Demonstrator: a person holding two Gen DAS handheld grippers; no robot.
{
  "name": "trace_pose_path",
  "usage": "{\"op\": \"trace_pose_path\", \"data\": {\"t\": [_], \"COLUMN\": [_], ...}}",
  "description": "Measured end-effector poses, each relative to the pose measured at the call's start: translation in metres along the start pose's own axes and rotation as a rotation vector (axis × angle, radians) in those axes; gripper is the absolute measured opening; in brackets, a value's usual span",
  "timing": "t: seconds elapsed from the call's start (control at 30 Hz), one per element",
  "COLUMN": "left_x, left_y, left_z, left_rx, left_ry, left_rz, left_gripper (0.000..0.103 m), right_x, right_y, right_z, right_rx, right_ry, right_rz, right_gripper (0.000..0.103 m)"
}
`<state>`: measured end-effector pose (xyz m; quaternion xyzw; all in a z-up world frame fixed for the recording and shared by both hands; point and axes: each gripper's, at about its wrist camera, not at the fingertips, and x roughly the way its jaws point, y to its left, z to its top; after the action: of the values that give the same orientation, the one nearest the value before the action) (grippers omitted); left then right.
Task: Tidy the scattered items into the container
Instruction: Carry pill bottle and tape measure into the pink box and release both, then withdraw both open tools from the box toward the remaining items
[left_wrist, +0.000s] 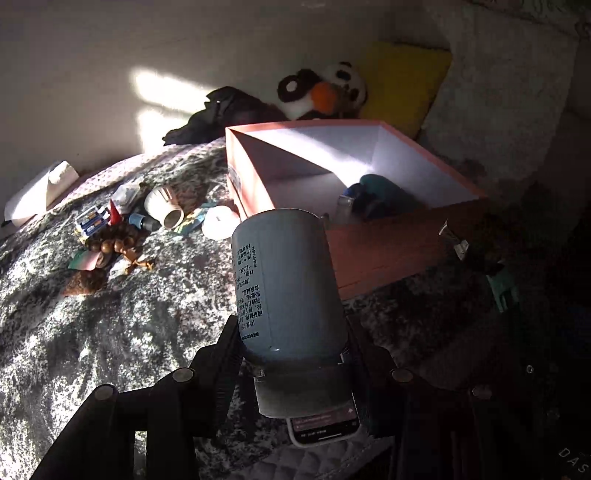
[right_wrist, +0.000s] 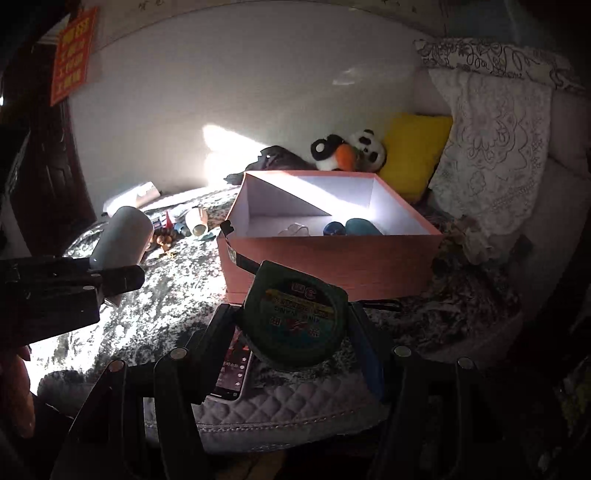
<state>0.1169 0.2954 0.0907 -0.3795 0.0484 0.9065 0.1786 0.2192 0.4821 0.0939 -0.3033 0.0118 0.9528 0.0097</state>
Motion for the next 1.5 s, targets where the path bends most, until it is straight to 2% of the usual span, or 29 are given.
{"op": "trace_pose_path", "data": {"t": [0.33, 0.6, 0.93, 1.0, 1.03, 1.07, 1.1, 1.3, 1.5], "left_x": [0.049, 0.121, 0.216, 0.225, 0.226, 0.226, 0.224, 0.190, 0.122], "left_y": [-0.048, -0.056, -0.048, -0.044, -0.042, -0.038, -0.034, -0.011, 0.024], "left_z": [0.084, 0.134, 0.170, 0.175, 0.178, 0.180, 0.182, 0.188, 0.174], "left_rx": [0.048, 0.045, 0.043, 0.038, 0.031, 0.019, 0.007, -0.034, -0.061], "left_ry": [-0.009, 0.041, 0.128, 0.133, 0.128, 0.120, 0.111, 0.048, -0.023], "left_rz": [-0.023, -0.025, -0.021, -0.006, -0.001, -0.002, -0.006, -0.019, 0.016], "left_gripper": [0.046, 0.046, 0.046, 0.059, 0.065, 0.075, 0.080, 0.080, 0.080], "right_x": [0.042, 0.118, 0.227, 0.243, 0.247, 0.251, 0.251, 0.226, 0.179], "right_y": [-0.056, -0.081, -0.101, -0.102, -0.104, -0.105, -0.107, -0.107, -0.065], "right_z": [0.069, 0.114, 0.139, 0.143, 0.145, 0.147, 0.149, 0.166, 0.181], "right_rx": [0.036, 0.060, 0.079, 0.060, 0.060, 0.061, 0.068, 0.123, 0.103], "right_ry": [-0.047, -0.013, 0.076, 0.089, 0.078, 0.068, 0.052, -0.037, -0.108], "right_rz": [-0.042, -0.045, -0.029, -0.038, -0.057, -0.075, -0.084, -0.090, -0.055], "right_gripper": [0.065, 0.065, 0.065, 0.067, 0.073, 0.078, 0.079, 0.079, 0.079]}}
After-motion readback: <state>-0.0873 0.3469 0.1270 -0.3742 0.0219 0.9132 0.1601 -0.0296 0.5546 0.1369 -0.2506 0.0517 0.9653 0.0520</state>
